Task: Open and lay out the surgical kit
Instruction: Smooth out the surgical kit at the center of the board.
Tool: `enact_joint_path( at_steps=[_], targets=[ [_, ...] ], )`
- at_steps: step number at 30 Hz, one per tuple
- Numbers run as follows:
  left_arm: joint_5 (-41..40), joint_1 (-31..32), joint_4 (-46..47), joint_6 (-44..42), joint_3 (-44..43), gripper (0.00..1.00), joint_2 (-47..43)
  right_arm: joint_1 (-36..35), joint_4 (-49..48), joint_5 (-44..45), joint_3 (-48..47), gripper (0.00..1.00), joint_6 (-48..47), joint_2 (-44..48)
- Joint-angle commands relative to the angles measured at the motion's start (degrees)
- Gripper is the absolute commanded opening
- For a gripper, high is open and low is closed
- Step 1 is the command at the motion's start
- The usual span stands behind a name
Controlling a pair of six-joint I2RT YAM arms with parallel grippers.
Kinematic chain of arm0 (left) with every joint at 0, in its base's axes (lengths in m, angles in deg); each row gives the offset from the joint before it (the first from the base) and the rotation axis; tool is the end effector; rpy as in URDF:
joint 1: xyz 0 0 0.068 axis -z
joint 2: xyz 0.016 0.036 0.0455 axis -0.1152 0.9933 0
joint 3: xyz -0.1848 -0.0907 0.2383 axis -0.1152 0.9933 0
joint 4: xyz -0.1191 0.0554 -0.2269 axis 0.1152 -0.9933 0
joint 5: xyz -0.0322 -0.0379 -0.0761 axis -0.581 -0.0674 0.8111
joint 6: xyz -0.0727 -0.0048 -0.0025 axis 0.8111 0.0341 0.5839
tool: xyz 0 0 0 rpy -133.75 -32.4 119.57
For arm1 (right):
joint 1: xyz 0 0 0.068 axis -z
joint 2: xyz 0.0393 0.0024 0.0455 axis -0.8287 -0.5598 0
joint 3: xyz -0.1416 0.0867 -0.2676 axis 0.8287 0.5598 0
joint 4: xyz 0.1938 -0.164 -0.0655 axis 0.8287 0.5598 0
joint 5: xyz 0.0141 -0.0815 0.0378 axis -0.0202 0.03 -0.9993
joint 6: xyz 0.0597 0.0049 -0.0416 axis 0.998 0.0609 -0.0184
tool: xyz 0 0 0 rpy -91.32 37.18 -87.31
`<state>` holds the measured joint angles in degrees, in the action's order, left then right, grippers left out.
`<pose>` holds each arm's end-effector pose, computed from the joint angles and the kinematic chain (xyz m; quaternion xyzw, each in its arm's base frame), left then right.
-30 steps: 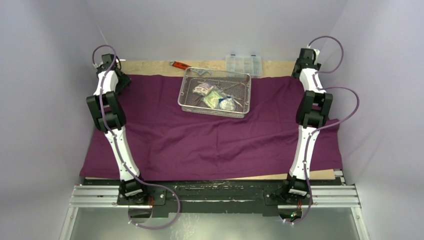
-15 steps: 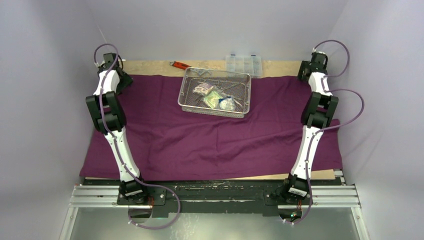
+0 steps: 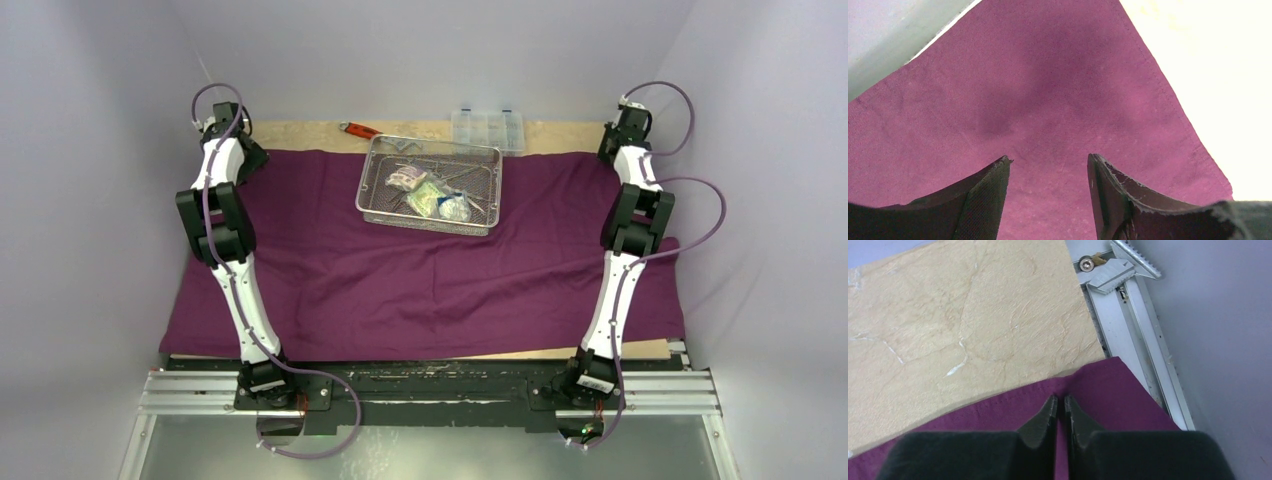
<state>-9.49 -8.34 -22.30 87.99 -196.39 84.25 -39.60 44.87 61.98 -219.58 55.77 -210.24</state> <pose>0.5448 0.1595 0.2041 -0.4441 0.8360 0.0473 0.3189 0.6169 -0.1840 0.1615 0.1464 0.8851 -0.0781 0.4348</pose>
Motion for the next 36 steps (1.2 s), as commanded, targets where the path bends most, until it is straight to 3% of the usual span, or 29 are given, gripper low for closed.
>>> enact_joint_path(
  at_steps=[1, 2, 9, 17, 24, 25, 26, 28, 36],
  targets=[
    [-1.66, 0.17, 0.41, 0.41, -2.20, 0.57, -0.97, -0.68, 0.72, 2.39, 2.01, 0.04, 0.73, 3.64],
    [-1.72, 0.21, 0.39, 0.39, -2.21, 0.57, -0.96, -0.63, 0.47, 2.53, 2.45, 0.00, 0.91, 4.21],
    [-1.86, 0.20, 0.08, 0.11, -2.26, 0.57, -1.16, -1.86, -1.36, 7.88, 5.43, 0.00, 0.81, 9.61],
    [-2.33, 0.22, -0.37, -0.46, -2.04, 0.57, -1.89, -3.87, -10.90, 21.20, 15.35, 0.00, -0.20, 19.82],
    [-2.72, 0.20, -0.65, -1.14, -1.09, 0.57, -2.95, -4.05, -11.28, 22.12, 16.18, 0.00, -0.47, 17.78],
    [-2.78, 0.25, -0.72, -1.22, -1.03, 0.57, -3.09, -4.06, -9.83, 20.84, 15.47, 0.48, -0.44, 16.70],
    [-2.89, 0.20, -0.87, -1.30, -1.03, 0.57, -3.17, -4.12, -8.17, 19.62, 14.28, 0.66, -0.32, 15.74],
    [-3.06, 0.20, -1.05, -1.40, -1.03, 0.57, -3.37, -4.30, -6.02, 18.51, 12.74, 0.75, -0.11, 14.36],
    [-3.25, 0.21, -1.45, -1.72, -0.93, 0.57, -3.53, -4.25, -5.18, 12.69, 12.12, 0.90, 0.06, 13.35]
  ],
)
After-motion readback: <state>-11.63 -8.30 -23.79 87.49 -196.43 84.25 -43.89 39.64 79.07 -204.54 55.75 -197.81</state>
